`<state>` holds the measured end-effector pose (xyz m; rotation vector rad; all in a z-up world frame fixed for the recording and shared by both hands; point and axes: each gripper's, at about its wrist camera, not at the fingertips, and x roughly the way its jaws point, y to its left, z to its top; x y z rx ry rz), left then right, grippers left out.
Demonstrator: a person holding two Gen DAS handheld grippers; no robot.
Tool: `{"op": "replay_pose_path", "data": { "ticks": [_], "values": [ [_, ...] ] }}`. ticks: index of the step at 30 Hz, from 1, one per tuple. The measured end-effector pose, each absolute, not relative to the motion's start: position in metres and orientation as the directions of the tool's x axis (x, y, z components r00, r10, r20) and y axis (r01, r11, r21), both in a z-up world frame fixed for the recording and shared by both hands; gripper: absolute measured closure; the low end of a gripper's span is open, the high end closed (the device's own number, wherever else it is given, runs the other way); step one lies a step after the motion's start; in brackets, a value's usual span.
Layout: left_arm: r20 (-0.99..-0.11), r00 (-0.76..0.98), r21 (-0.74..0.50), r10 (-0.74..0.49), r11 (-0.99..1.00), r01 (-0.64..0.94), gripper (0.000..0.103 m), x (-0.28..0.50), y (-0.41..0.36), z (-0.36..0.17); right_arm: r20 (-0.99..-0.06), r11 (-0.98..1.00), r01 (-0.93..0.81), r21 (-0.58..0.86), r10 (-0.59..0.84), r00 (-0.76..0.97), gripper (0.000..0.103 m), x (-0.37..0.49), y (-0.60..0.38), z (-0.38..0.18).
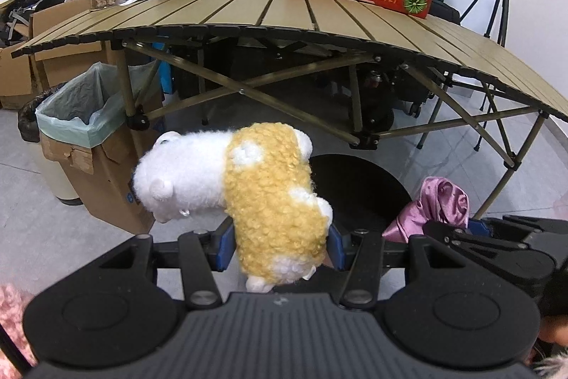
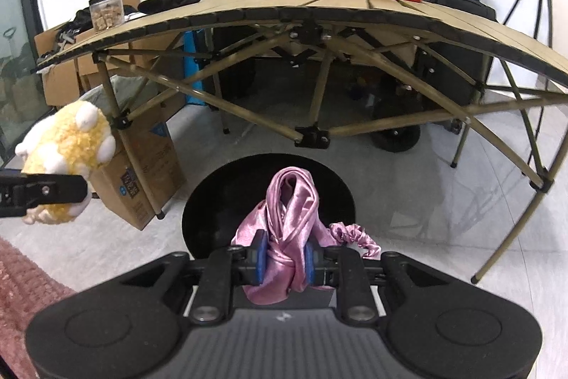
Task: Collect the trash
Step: 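Carry the plush and pink scrunchie with both tools down toward the bin, then open the right gripper over the bin to drop the pink scrunchie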
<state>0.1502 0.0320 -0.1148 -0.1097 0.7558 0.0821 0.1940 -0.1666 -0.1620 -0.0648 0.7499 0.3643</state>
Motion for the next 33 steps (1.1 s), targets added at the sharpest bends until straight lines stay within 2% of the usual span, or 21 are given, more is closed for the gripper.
{"op": "replay_pose_path", "data": {
  "ticks": [6,20,25,29,30,31,32,33],
  "values": [
    [-0.677,0.733,-0.061,0.059,0.989,-0.136,0.052,0.164,0.037,-0.113,-0.684,0.927,-0.37,0.061,0.309,0.661,0.083,0.224,-0.151,-0.17],
    [-0.715,0.688,-0.05,0.128,0.971,-0.233,0.052,0.208,0.057,-0.121,-0.706,0.916,-0.391,0.091,0.336,0.624,0.081,0.274,-0.131,-0.195],
    [-0.72,0.678,-0.043,0.146,0.966,-0.253,0.052,0.223,0.061,-0.125,-0.718,0.907,-0.407,0.109,0.355,0.598,0.076,0.284,-0.128,-0.202],
    [-0.73,0.668,-0.044,0.145,0.965,-0.258,0.052,0.225,0.063,-0.129,-0.729,0.907,-0.411,0.092,0.342,0.592,0.061,0.288,-0.125,-0.206],
    [-0.732,0.665,-0.045,0.144,0.965,-0.259,0.052,0.225,0.063,-0.13,-0.733,0.909,-0.408,0.084,0.334,0.593,0.047,0.288,-0.124,-0.206],
    [-0.735,0.663,-0.047,0.143,0.965,-0.26,0.052,0.225,0.064,-0.13,-0.736,0.912,-0.403,0.073,0.322,0.596,0.038,0.289,-0.124,-0.206],
    [-0.738,0.66,-0.049,0.141,0.964,-0.261,0.052,0.225,0.064,-0.131,-0.738,0.916,-0.396,0.059,0.307,0.601,0.02,0.289,-0.124,-0.206],
    [-0.739,0.658,-0.05,0.141,0.964,-0.262,0.052,0.225,0.065,-0.132,-0.739,0.92,-0.389,0.047,0.294,0.607,0.009,0.288,-0.125,-0.206]
  ]
}}
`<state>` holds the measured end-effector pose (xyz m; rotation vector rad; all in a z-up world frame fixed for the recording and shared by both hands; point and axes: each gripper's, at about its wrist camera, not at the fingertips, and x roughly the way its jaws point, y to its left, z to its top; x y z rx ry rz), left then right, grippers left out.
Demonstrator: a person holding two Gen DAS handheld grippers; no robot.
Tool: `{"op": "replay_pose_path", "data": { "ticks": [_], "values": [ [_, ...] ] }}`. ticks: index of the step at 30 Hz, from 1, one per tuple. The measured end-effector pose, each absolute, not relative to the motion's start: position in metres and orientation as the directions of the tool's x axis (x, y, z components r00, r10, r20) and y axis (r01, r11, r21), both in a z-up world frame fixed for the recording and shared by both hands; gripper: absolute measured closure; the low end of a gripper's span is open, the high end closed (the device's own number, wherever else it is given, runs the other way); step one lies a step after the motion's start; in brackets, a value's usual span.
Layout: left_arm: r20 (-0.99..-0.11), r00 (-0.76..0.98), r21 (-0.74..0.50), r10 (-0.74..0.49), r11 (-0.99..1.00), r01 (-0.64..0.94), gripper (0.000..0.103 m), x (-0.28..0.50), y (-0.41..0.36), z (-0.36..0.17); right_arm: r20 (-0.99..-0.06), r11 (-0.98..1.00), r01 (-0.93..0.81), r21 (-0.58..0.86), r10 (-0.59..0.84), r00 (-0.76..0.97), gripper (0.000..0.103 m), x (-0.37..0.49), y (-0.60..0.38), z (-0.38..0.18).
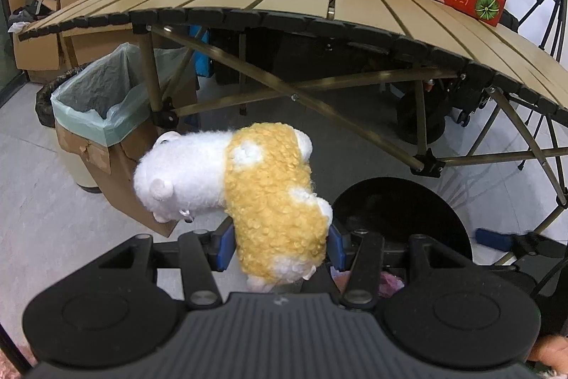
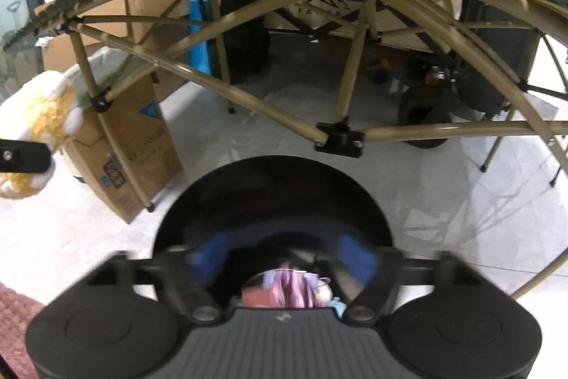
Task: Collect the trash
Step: 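Open the right gripper over the bin to drop the pink scrunchie, then hold the white-and-yellow plush above the bin with the left gripper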
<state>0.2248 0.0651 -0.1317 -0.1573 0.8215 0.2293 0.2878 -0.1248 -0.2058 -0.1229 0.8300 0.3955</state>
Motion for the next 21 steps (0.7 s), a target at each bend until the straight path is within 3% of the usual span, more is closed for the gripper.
{"op": "replay_pose_path", "data": {
  "ticks": [3,21],
  "values": [
    [-0.742,0.655,-0.053,0.142,0.962,-0.268,0.052,0.224,0.067,-0.132,-0.754,0.93,-0.368,0.013,0.251,0.607,0.0,0.288,-0.127,-0.206],
    [-0.745,0.656,-0.055,0.119,0.969,-0.239,0.052,0.227,0.056,-0.135,-0.794,0.948,-0.318,0.025,0.212,0.57,0.0,0.289,-0.145,-0.202]
  ]
}}
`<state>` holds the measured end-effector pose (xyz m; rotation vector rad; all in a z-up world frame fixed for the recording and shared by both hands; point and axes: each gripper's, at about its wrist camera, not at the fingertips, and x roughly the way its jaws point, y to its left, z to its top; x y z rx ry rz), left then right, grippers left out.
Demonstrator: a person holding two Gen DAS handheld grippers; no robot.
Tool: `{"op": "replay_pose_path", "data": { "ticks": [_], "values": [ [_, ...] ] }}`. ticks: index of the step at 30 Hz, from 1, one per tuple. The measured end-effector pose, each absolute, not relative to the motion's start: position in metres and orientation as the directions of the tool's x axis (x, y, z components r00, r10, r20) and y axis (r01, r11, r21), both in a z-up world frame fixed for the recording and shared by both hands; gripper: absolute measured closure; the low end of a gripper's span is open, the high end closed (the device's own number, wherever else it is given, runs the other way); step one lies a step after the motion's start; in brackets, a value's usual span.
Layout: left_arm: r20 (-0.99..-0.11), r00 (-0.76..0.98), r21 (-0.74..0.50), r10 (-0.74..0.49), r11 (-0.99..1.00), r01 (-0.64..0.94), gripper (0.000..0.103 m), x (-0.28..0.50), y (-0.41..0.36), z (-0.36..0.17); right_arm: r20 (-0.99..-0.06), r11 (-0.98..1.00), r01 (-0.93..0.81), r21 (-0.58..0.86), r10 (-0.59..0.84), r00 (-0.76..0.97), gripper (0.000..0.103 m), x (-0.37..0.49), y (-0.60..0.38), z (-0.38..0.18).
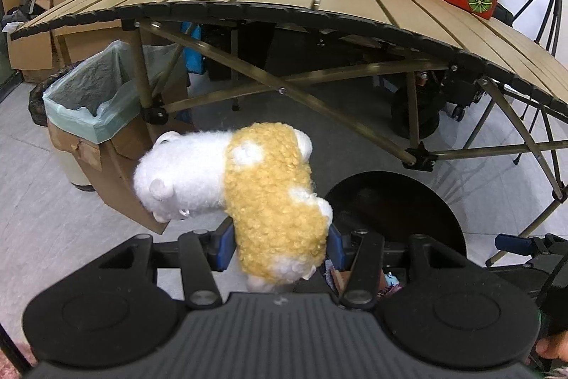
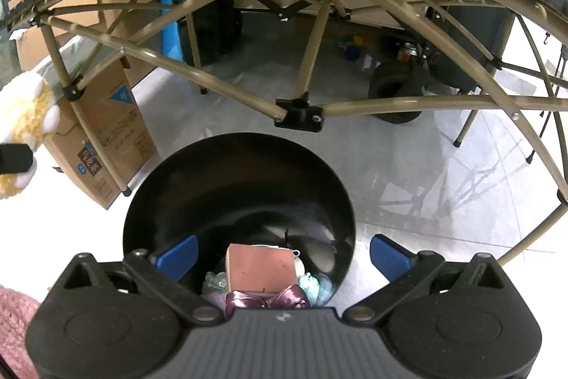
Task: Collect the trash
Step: 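Hold the white-and-yellow plush above the bin with the left gripper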
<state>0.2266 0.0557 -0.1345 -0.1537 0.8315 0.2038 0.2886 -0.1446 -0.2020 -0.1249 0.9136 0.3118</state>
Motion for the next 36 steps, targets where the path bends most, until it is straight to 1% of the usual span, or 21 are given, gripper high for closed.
{"op": "replay_pose_path", "data": {
  "ticks": [10,18,28,36],
  "values": [
    [-0.751,0.657,-0.057,0.073,0.983,-0.174,0.052,0.23,0.033,-0.138,-0.802,0.97,-0.242,0.032,0.169,0.573,0.0,0.285,-0.173,-0.189],
    [-0.75,0.661,-0.058,0.025,0.993,-0.103,0.052,0.238,0.008,-0.14,-0.787,0.984,-0.173,0.045,0.142,0.6,0.0,0.283,-0.204,-0.173],
    [-0.757,0.652,-0.059,-0.039,0.998,-0.008,0.052,0.255,-0.027,-0.147,-0.752,0.996,-0.06,0.064,0.087,0.654,0.0,0.283,-0.249,-0.145],
    [-0.762,0.642,-0.061,-0.085,0.996,0.06,0.052,0.273,-0.056,-0.157,-0.717,0.994,-0.016,0.106,0.087,0.691,0.0,0.282,-0.267,-0.129]
  ]
}}
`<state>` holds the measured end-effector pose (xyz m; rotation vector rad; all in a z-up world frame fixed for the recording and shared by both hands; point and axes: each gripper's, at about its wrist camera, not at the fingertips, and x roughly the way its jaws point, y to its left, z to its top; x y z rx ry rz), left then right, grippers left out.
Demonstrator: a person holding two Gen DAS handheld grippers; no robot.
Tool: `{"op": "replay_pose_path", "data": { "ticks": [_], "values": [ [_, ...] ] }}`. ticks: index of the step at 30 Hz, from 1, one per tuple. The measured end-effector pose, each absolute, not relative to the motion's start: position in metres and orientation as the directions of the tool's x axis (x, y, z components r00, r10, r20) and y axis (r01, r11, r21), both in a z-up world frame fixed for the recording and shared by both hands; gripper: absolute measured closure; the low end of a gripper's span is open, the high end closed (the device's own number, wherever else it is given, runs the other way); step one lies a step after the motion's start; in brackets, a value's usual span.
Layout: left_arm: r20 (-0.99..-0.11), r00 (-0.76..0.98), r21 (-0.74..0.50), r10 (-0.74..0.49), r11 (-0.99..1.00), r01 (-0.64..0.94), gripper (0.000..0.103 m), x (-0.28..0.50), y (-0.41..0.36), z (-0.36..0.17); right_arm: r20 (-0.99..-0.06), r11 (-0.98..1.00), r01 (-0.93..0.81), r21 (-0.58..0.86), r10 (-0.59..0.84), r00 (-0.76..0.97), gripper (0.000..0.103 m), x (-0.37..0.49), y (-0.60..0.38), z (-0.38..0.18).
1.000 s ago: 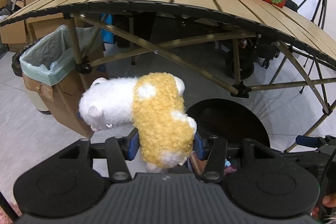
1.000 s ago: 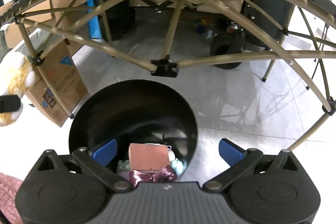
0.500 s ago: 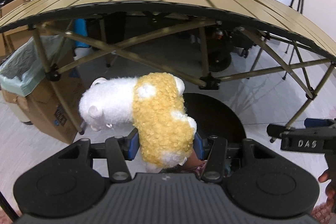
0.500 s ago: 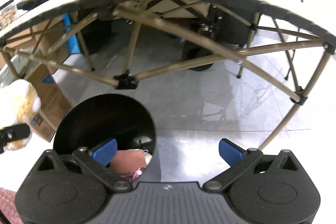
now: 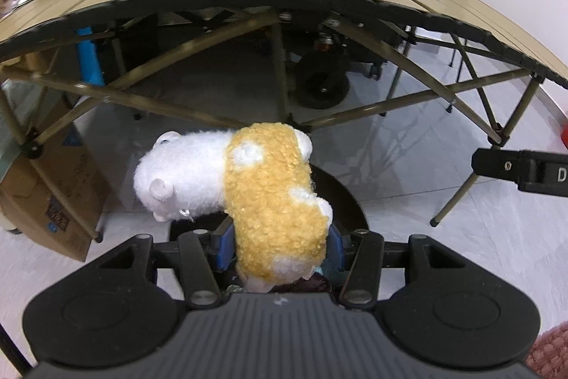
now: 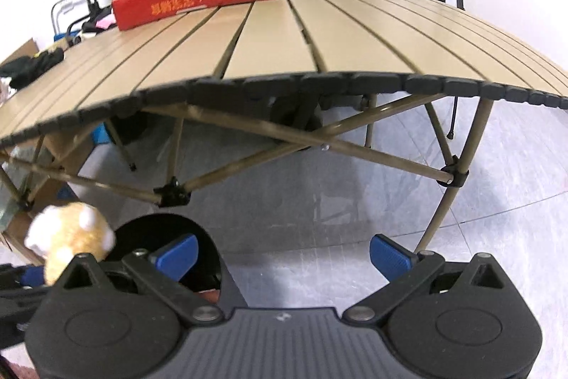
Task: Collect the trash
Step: 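Hold the white-and-yellow plush above the bin with the left gripper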
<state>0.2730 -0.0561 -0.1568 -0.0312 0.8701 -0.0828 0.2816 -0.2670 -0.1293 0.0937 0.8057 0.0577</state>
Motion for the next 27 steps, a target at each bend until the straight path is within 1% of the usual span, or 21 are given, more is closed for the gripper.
{"op": "replay_pose_path", "data": {
  "ticks": [7,15,18,20,21,22,24,27],
  "values": [
    [-0.776,0.622,-0.066,-0.105,0.994,0.085,0.052,0.283,-0.066,-0.169,-0.72,0.995,0.011,0.1,0.065,0.691,0.0,0.283,-0.273,-0.133],
    [-0.787,0.609,-0.05,-0.098,0.994,0.096,0.052,0.285,-0.068,-0.176,-0.728,0.995,0.006,0.096,0.066,0.683,0.0,0.285,-0.268,-0.138],
    [-0.788,0.608,-0.05,-0.097,0.994,0.094,0.05,0.286,-0.068,-0.176,-0.731,0.995,0.004,0.095,0.067,0.679,0.0,0.286,-0.268,-0.14],
    [-0.791,0.604,-0.057,-0.096,0.995,0.083,0.046,0.286,-0.066,-0.176,-0.731,0.995,0.004,0.095,0.068,0.679,0.0,0.286,-0.267,-0.14],
    [-0.79,0.606,-0.058,-0.093,0.995,0.077,0.037,0.286,-0.064,-0.175,-0.731,0.995,0.004,0.096,0.068,0.679,0.0,0.286,-0.268,-0.14],
    [-0.787,0.611,-0.057,-0.088,0.996,0.07,0.02,0.286,-0.063,-0.174,-0.73,0.995,0.003,0.096,0.068,0.68,0.0,0.286,-0.268,-0.14],
    [-0.777,0.626,-0.051,-0.072,0.997,0.052,0.003,0.284,-0.061,-0.171,-0.731,0.995,0.002,0.096,0.069,0.679,0.0,0.287,-0.268,-0.14],
    [-0.77,0.635,-0.04,-0.065,0.998,0.053,0.001,0.283,-0.062,-0.168,-0.732,0.995,0.0,0.095,0.07,0.677,0.0,0.287,-0.267,-0.141]
  ]
}}
